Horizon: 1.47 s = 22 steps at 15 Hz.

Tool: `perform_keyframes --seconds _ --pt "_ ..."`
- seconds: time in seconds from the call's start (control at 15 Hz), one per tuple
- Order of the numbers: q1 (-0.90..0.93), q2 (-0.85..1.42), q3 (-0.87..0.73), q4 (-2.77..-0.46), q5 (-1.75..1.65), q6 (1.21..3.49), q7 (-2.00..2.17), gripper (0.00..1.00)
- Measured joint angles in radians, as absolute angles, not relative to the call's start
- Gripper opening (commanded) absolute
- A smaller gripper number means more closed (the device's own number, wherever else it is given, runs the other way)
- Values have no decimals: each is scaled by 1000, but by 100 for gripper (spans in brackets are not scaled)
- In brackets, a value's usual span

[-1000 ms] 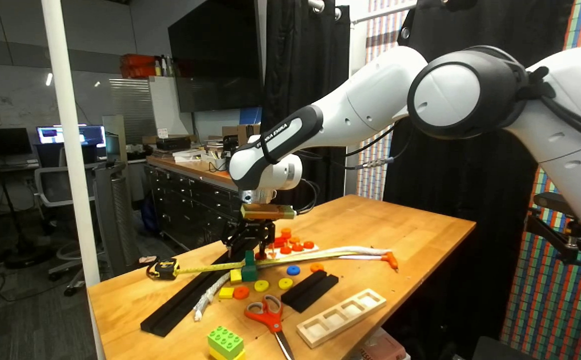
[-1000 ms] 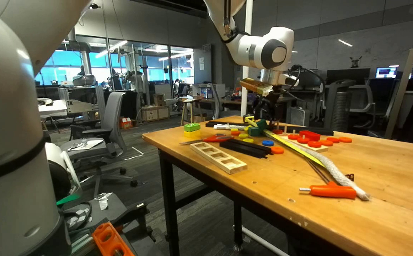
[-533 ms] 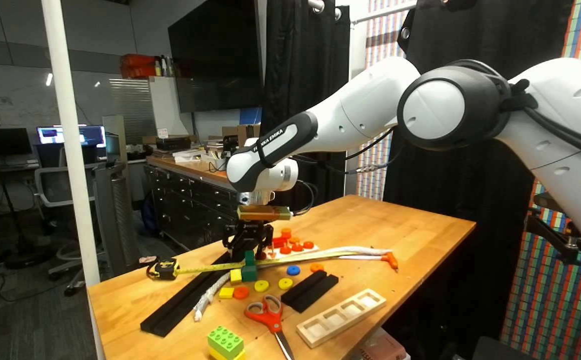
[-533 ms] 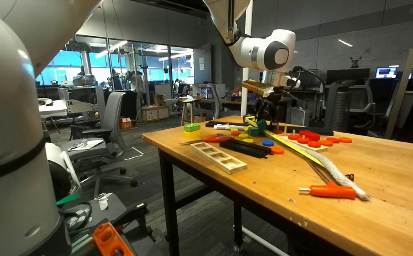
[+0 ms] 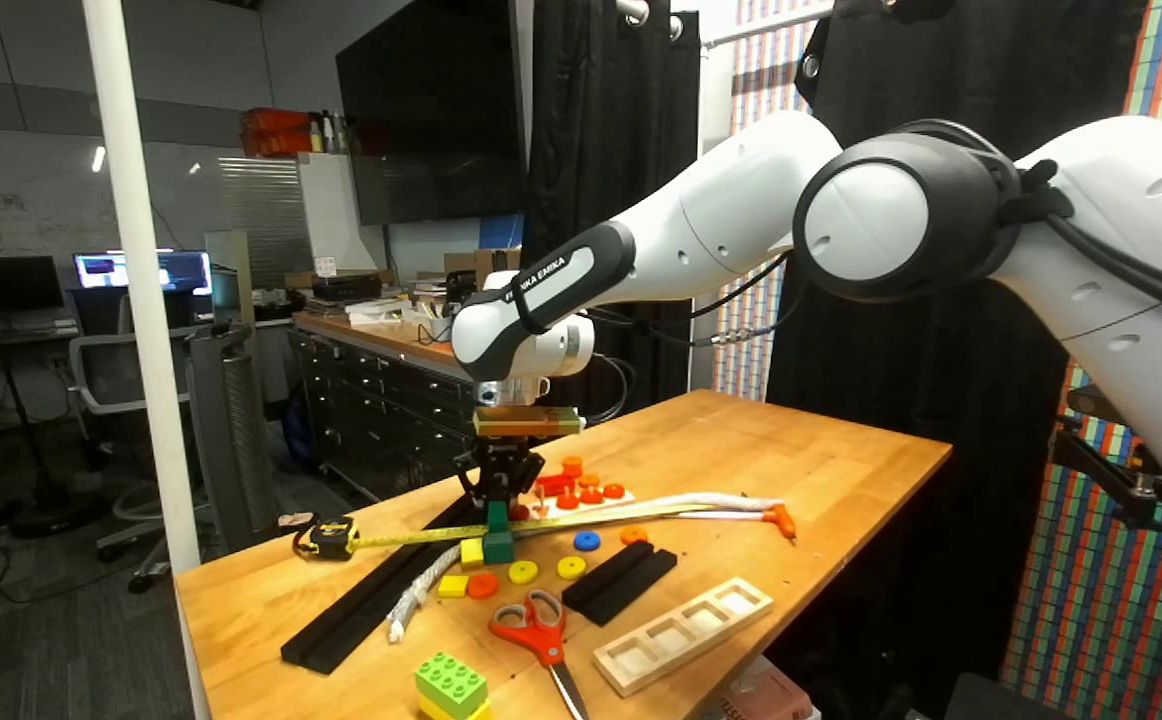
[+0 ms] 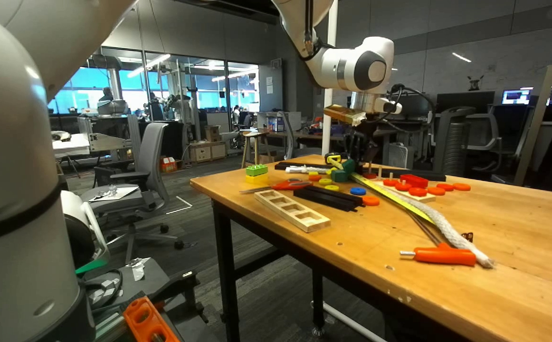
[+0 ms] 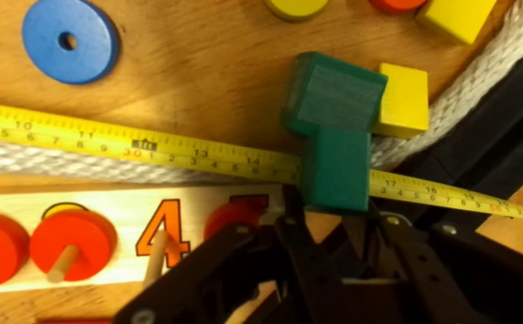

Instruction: Pick up the green object on the table and put it on top of the other green object

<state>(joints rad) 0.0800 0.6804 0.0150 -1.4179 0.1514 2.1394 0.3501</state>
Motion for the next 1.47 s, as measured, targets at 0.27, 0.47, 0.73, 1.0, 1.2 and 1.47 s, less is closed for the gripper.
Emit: perform_keyframes --seconds 0.27,0.47,0.73,1.0,1.2,1.47 --pt "81 679 6 -1409 130 2102 365 20" --pt "83 671 -5 -1402 118 2069 377 20" --pt "85 651 -8 -1396 109 2029 380 19" --pt "91 647 -4 -1394 109 1998 379 19" --pt "93 648 7 -1394 109 1963 378 19" --pt "99 648 23 -1394 109 1932 378 19"
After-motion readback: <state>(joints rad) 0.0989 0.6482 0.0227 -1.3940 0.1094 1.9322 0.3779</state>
